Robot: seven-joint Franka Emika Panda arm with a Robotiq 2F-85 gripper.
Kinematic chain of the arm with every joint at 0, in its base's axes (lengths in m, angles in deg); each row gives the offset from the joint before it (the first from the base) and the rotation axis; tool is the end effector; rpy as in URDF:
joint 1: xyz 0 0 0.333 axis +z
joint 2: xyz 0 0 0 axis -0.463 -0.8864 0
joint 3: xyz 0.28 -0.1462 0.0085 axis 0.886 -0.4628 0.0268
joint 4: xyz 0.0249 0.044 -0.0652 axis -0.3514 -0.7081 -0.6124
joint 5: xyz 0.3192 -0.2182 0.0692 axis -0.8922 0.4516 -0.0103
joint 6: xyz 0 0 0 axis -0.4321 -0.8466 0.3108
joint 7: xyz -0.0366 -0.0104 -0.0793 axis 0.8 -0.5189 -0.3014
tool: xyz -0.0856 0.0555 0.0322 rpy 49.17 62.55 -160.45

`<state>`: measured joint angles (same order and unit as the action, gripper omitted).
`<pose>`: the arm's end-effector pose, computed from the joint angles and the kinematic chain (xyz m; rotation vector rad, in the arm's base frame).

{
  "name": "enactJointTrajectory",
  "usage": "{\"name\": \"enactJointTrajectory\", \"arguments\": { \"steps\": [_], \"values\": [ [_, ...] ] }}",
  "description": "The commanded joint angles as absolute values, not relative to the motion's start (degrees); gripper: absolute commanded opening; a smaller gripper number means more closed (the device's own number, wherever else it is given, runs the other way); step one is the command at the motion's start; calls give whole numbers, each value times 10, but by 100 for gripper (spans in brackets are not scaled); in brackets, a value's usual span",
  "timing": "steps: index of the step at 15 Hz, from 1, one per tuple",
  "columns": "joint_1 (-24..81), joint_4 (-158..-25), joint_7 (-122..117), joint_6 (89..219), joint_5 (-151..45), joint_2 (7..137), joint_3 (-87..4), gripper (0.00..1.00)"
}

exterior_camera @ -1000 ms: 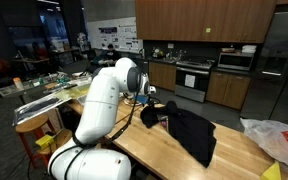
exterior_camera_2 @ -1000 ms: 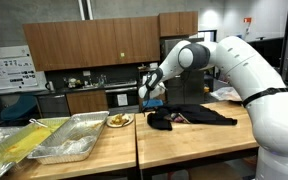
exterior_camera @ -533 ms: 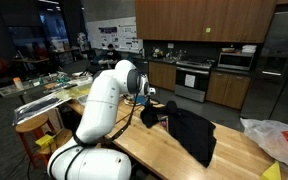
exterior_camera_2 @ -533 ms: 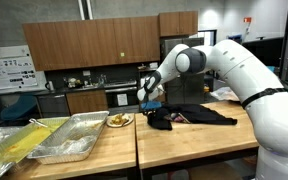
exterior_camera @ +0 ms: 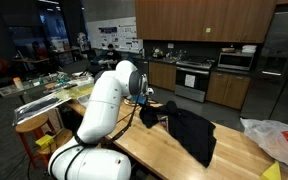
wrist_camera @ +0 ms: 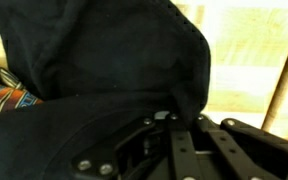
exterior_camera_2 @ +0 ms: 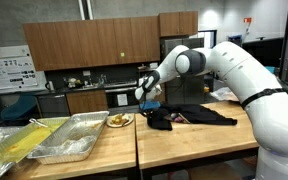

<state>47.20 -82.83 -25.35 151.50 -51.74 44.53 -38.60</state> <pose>0.6891 0.2352 0.2324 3.1046 -0.1644 0.1503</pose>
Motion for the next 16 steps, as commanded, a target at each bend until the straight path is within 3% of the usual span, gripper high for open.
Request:
{"name": "enactJointTrajectory", "arguments": {
  "steps": [1,16],
  "values": [
    [443,-801,-154,1465,-545,440,-338,1],
    [403,-795,21,1367,-578,534,-284,1]
  ]
}}
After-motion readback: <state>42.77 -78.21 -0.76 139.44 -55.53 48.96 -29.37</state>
